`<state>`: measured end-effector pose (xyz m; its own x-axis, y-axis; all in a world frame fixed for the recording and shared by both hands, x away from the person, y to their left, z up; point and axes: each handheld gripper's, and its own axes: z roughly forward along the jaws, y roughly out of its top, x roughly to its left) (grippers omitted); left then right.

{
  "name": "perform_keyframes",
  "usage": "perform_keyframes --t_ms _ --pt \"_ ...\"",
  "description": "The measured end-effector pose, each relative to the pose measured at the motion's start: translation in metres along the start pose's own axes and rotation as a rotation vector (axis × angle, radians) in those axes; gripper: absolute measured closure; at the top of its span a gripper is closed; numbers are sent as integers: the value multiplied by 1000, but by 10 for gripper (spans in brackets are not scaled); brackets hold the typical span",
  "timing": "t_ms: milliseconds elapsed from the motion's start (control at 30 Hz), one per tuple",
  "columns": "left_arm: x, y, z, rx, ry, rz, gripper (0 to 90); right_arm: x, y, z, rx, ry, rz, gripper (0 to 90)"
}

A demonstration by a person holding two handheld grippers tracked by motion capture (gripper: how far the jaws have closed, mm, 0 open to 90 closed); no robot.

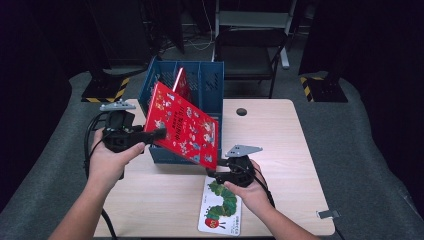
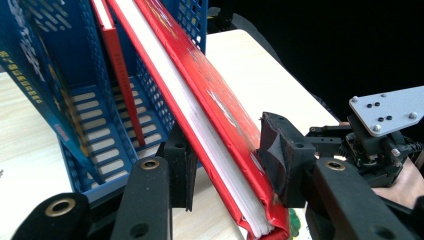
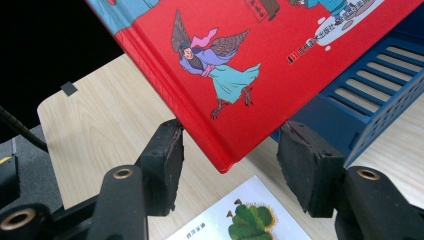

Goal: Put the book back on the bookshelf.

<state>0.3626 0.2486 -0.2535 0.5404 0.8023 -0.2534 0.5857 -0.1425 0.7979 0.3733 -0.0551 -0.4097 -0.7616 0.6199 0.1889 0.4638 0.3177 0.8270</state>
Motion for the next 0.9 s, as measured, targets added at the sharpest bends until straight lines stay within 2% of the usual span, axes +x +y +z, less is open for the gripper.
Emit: perform_keyframes --t_ms 100,400,700,900 --pt "3 3 -1 5 9 10 597 0 2 4 -1 -2 1 440" --pt "9 7 -4 -8 27 -4 599 1 10 16 -3 -3 -22 451" --pt "15 10 -6 -4 44 -7 604 2 15 31 8 16 -3 452" --pt "18 12 -4 -6 56 -13 616 1 18 42 20 25 -8 452"
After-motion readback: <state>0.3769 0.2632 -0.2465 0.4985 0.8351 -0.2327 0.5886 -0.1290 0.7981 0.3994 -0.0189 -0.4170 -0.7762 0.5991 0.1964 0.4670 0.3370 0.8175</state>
